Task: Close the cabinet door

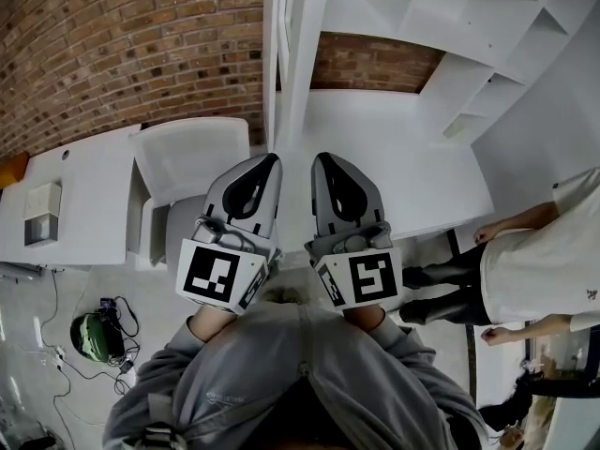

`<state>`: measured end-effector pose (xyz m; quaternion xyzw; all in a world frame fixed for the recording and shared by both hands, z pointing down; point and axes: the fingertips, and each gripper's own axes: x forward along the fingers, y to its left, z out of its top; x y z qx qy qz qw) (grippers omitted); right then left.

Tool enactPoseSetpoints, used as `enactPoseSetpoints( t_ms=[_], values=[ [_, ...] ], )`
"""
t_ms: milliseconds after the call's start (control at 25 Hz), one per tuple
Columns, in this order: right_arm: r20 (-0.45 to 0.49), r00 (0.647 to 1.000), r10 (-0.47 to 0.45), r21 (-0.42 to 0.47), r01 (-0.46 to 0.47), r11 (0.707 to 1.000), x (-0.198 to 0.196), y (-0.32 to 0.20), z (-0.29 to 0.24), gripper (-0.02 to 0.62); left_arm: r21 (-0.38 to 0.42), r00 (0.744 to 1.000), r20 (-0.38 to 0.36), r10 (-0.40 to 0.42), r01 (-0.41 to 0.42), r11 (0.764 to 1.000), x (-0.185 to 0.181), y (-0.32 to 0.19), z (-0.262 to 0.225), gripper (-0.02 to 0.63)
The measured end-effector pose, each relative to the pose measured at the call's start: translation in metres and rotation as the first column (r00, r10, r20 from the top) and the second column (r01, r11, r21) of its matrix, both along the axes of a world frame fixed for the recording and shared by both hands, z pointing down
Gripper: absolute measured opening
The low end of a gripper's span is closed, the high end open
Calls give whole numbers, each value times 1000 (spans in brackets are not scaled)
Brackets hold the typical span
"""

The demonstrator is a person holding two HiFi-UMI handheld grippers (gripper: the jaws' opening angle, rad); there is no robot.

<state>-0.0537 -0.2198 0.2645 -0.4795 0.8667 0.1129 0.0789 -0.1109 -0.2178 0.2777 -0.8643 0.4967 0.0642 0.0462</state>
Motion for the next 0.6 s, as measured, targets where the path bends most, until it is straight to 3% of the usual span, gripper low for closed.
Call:
enactPoseSetpoints(
  t_ms=[600],
  values=[
    [-21, 999, -28, 94, 30, 995, -3, 4, -40, 26, 73, 1000, -1, 13, -13, 997, 0, 5, -36, 6]
  ],
)
